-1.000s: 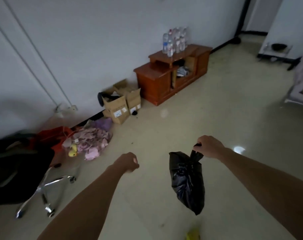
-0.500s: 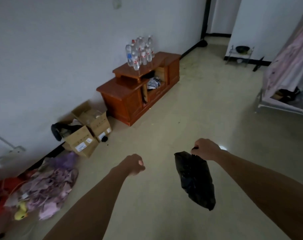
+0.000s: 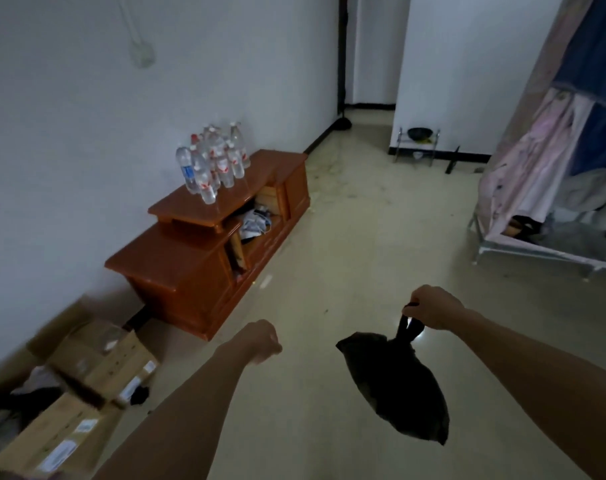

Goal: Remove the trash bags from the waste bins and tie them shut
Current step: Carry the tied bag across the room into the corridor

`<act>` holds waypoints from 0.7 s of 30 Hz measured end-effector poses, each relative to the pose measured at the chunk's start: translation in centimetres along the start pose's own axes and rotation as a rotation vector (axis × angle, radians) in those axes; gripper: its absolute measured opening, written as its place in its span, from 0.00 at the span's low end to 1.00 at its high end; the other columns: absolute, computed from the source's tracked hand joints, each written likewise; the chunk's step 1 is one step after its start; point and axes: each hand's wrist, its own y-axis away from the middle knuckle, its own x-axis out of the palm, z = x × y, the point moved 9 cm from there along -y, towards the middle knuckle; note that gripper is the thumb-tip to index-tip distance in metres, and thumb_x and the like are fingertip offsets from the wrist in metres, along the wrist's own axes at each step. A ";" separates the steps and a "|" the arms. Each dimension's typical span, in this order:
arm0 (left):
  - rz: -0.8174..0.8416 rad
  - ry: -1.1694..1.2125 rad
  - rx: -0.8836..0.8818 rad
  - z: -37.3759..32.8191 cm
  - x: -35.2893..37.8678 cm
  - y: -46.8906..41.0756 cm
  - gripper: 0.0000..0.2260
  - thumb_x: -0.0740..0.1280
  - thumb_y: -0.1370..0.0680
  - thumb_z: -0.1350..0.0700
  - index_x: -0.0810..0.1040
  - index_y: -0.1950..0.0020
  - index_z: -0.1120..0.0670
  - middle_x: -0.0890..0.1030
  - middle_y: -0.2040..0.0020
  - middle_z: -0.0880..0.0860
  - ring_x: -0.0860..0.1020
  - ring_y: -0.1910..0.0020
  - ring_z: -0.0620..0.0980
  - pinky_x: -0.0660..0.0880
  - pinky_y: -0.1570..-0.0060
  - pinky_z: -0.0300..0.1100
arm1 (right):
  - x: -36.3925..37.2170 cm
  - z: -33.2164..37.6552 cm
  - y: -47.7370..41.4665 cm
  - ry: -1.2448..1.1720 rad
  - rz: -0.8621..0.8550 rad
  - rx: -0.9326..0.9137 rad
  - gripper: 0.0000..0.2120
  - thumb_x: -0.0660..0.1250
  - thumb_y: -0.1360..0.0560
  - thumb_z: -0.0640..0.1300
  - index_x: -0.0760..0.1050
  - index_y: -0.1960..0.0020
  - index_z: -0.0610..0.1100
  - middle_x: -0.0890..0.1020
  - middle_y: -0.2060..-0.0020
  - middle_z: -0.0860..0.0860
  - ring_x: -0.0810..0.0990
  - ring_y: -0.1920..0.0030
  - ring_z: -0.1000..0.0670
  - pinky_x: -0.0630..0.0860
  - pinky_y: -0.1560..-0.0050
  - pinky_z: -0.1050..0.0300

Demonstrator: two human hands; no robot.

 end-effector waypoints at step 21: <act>0.085 -0.075 0.110 -25.7 -21.9 -51.7 0.13 0.66 0.23 0.55 0.79 0.42 0.62 0.81 0.46 0.60 0.80 0.48 0.57 0.77 0.48 0.46 | -18.4 -3.6 -52.9 -0.065 0.041 0.070 0.11 0.67 0.26 0.52 0.78 0.57 0.44 0.80 0.62 0.48 0.80 0.60 0.47 0.71 0.65 0.57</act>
